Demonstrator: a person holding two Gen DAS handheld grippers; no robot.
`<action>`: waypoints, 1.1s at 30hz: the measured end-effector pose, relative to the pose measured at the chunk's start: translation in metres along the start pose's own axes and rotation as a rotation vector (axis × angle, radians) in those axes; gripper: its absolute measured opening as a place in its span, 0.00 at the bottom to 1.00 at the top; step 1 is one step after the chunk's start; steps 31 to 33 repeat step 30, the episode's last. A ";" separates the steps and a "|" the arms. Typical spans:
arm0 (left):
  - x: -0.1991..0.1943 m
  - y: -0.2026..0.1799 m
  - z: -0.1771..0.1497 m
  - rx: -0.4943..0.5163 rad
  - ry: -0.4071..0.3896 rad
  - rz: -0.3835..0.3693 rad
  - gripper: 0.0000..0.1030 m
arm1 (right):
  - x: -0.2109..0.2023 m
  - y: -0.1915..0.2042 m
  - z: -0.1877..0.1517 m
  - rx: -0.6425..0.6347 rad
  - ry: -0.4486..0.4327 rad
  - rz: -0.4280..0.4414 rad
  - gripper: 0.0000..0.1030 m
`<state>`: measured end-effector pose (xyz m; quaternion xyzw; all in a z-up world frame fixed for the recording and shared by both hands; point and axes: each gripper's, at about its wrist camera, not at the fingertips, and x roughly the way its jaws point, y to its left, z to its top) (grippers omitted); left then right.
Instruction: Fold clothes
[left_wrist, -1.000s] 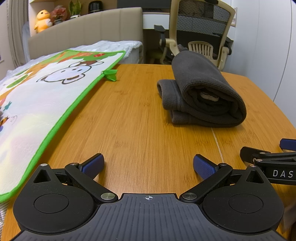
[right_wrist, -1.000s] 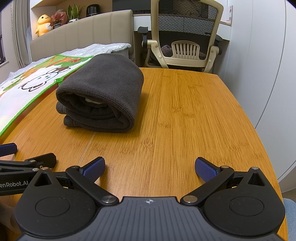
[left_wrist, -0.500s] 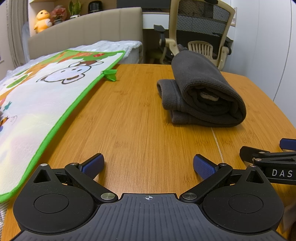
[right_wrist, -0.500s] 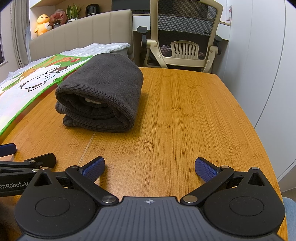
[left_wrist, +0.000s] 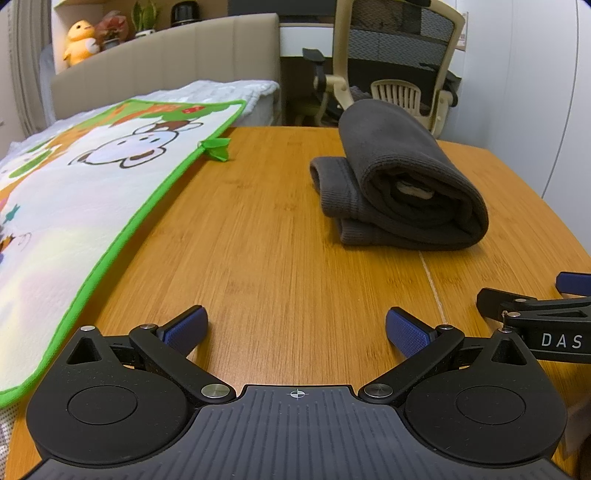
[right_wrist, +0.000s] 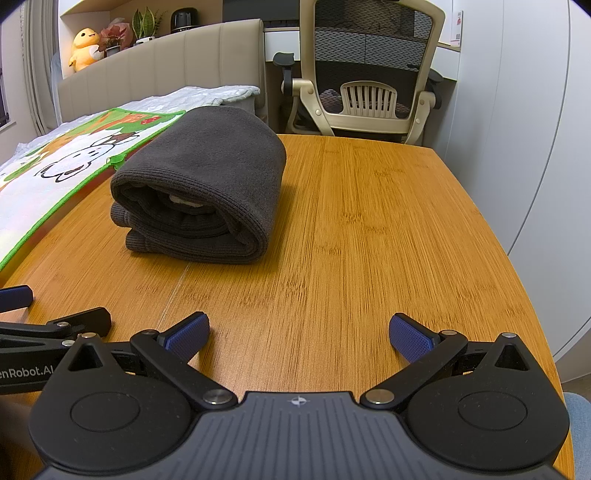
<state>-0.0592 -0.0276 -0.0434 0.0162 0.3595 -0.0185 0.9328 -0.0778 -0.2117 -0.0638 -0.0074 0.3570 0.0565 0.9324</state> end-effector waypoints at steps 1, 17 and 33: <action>0.000 0.000 0.000 0.001 0.000 -0.001 1.00 | 0.000 0.000 0.000 0.000 0.000 0.000 1.00; 0.003 -0.001 0.003 0.006 0.000 -0.008 1.00 | 0.000 -0.001 0.000 0.003 0.000 -0.002 1.00; 0.001 0.004 0.003 -0.017 -0.001 0.001 1.00 | 0.001 -0.002 0.001 -0.001 0.004 0.004 1.00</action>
